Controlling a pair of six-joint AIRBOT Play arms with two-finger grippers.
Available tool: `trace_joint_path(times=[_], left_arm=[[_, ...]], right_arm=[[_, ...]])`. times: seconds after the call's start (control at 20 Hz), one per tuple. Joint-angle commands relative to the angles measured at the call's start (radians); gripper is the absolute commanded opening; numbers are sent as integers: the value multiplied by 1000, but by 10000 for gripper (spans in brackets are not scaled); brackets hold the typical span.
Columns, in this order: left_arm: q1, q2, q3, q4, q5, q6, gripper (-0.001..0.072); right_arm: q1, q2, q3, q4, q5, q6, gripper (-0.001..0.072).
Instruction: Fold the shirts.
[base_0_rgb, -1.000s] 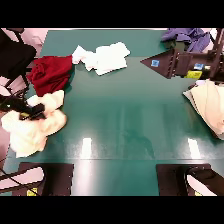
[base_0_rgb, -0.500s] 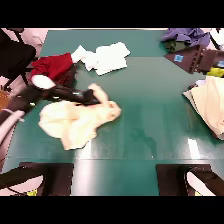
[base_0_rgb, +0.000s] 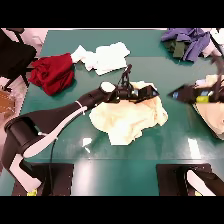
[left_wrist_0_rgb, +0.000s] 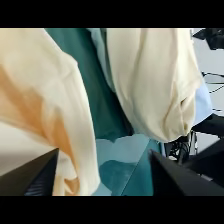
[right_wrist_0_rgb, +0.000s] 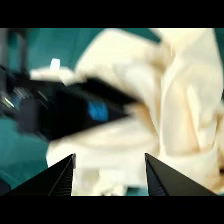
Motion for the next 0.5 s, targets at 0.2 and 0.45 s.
trace_joint_path(times=[0.2, 0.45], left_arm=[[235, 39, 90, 436, -498, -200, 530], [391, 156, 92, 763, -626, -298, 531]], right_arm=[[-332, -122, -378, 226, 43, -171, 506], [-274, -64, -527, 337, -8, -166, 505]])
